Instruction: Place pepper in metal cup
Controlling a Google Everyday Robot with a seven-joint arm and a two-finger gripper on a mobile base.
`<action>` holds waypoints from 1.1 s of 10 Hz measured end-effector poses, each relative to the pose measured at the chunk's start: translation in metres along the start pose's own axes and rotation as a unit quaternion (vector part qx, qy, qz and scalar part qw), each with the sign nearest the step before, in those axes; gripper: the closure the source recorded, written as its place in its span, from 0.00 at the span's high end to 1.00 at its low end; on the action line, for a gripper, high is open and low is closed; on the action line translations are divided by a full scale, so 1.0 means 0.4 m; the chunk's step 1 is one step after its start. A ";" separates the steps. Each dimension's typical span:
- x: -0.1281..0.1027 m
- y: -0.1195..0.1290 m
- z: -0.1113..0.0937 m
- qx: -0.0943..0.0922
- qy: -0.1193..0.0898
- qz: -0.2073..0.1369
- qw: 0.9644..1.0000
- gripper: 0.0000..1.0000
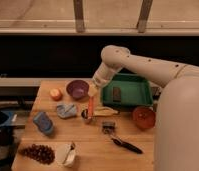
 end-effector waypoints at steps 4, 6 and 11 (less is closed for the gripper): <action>-0.030 0.007 0.046 -0.015 0.007 -0.016 1.000 0.00; -0.040 0.007 0.075 -0.023 0.012 -0.024 0.999 0.00; -0.043 -0.014 0.126 -0.006 0.015 -0.034 0.999 0.00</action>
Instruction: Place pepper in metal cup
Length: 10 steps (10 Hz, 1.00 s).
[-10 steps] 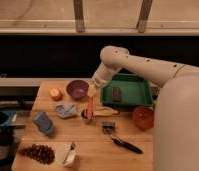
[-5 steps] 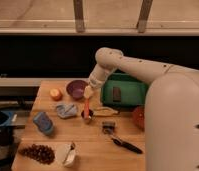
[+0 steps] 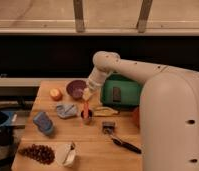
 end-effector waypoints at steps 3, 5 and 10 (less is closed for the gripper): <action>-0.007 -0.023 -0.002 0.018 -0.005 0.002 1.000 0.01; 0.000 -0.035 -0.005 0.024 -0.007 0.009 1.000 0.17; 0.032 -0.050 -0.027 0.025 -0.012 0.032 0.999 0.69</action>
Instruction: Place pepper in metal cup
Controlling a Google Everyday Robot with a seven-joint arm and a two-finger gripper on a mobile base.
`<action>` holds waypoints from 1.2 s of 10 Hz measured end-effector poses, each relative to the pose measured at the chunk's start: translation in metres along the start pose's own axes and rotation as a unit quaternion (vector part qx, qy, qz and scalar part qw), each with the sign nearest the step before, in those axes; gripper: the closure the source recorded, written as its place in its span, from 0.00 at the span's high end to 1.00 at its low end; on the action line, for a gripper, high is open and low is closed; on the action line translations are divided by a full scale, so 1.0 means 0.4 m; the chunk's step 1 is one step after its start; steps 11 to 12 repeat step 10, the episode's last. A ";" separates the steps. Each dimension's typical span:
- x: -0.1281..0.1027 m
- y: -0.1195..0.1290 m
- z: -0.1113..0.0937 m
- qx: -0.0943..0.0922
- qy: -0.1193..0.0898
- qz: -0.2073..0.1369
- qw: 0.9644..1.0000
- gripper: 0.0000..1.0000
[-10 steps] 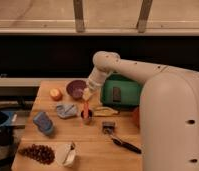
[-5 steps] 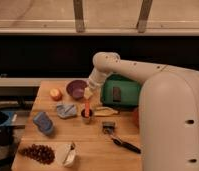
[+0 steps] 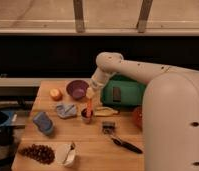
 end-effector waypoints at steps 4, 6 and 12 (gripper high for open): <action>0.022 0.007 -0.015 -0.006 -0.004 0.005 1.000 0.80; 0.019 0.013 -0.015 -0.012 -0.006 0.005 1.000 0.80; 0.020 0.015 -0.015 -0.013 -0.005 0.005 1.000 0.80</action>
